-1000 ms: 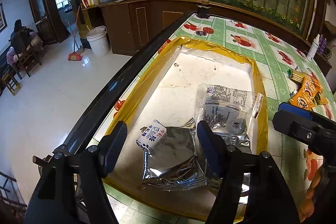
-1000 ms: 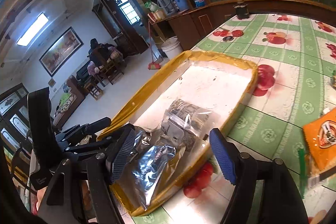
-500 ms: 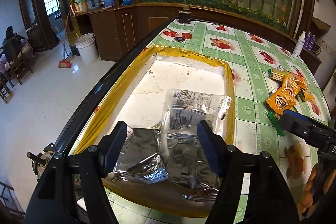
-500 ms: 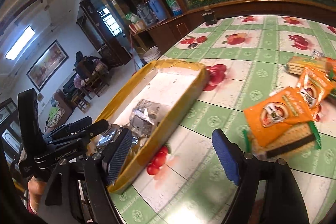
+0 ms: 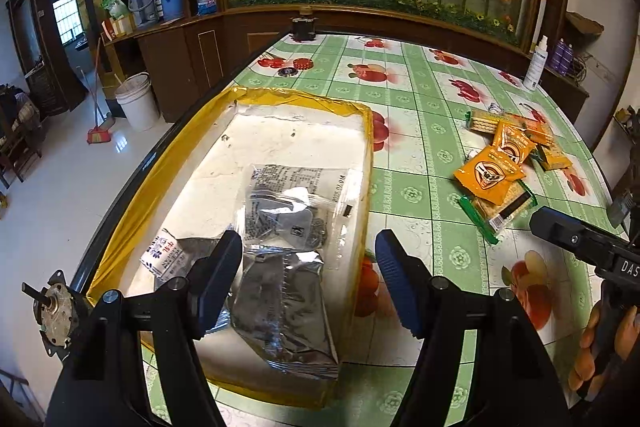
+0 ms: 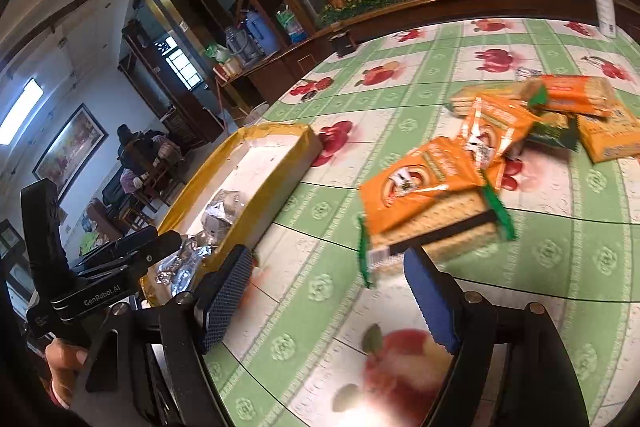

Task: Organize snacks
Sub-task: 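Return both grippers to the orange cracker packs on the table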

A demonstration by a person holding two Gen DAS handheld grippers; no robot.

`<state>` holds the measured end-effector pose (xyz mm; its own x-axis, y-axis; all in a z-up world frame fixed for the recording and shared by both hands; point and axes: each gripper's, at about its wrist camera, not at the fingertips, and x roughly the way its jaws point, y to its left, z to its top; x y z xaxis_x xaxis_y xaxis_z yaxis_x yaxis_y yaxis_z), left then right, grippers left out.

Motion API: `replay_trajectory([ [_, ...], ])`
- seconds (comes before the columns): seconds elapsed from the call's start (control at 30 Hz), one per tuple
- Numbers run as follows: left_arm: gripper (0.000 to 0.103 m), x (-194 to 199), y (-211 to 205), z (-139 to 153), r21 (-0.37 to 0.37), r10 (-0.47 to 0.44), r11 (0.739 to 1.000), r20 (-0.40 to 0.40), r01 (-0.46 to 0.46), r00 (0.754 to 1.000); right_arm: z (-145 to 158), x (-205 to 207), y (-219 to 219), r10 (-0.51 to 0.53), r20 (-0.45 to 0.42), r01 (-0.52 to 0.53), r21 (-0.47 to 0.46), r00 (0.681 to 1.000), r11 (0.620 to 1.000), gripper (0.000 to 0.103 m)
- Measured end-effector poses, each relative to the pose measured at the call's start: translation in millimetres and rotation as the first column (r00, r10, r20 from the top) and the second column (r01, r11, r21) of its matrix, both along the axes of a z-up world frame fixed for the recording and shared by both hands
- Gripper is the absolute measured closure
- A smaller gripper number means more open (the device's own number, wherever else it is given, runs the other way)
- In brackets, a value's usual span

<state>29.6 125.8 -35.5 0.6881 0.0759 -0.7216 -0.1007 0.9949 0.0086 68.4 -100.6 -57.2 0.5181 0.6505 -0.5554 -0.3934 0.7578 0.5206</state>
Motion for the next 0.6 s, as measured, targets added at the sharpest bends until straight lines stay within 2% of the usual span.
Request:
replay_trajectory([
  [0.33, 0.034, 10, -51, -7, -0.007, -0.118, 0.993, -0.032, 0.118, 0.992, -15, -5, -54, -0.093, -0.026, 0.093, -0.021, 0.995, 0.995, 0.023],
  [0.6, 0.034, 34, -99, -3, -0.001, -0.247, 0.969, -0.042, 0.247, 0.968, -19, -5, -86, -0.152, -0.037, 0.151, -0.015, 0.988, 0.988, 0.023],
])
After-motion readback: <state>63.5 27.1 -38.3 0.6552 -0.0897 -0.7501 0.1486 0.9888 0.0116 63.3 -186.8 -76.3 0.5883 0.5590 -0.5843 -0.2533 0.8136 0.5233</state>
